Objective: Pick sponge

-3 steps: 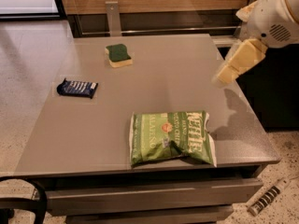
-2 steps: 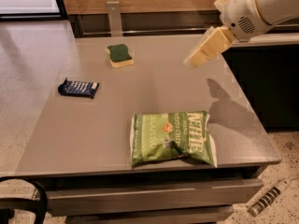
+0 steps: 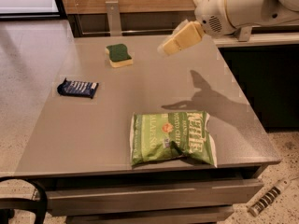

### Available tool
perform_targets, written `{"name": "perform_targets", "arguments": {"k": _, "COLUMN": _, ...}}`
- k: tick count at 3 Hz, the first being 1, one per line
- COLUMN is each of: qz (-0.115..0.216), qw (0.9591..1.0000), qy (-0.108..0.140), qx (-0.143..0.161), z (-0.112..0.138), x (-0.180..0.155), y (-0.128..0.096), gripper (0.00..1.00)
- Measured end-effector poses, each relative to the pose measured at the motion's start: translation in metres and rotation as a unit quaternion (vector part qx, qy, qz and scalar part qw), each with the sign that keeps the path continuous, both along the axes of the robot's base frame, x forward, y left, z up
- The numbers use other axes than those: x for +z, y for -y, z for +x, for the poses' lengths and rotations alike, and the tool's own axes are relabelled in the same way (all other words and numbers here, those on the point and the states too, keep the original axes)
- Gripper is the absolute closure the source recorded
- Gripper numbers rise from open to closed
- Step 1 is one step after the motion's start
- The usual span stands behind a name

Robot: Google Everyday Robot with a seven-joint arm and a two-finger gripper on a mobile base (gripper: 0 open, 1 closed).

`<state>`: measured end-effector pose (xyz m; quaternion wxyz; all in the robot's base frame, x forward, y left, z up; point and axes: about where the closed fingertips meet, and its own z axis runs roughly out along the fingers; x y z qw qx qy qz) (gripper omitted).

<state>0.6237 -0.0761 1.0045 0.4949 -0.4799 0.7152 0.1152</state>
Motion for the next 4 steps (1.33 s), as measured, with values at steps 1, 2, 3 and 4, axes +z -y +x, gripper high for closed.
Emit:
{"name": "perform_targets", "arguments": {"k": 1, "qz": 0.0, "qw": 1.0, "qy": 0.0, "qx": 0.0, "z": 0.0, "x": 0.0, "y": 0.0, "gripper": 0.0}}
{"name": "perform_targets", "arguments": {"k": 2, "qz": 0.02, "qw": 0.9998, "qy": -0.005, "qx": 0.004, "z": 0.015, "x": -0.008, "y": -0.011, "gripper": 0.0}}
{"name": "perform_targets", "arguments": {"k": 3, "qz": 0.053, "qw": 0.9985, "qy": -0.012, "qx": 0.006, "z": 0.041, "x": -0.027, "y": -0.035, "gripper": 0.0}}
{"name": "perform_targets", "arguments": {"k": 4, "qz": 0.097, "qw": 0.9952, "qy": -0.007, "qx": 0.003, "z": 0.079, "x": -0.047, "y": -0.065, "gripper": 0.0}}
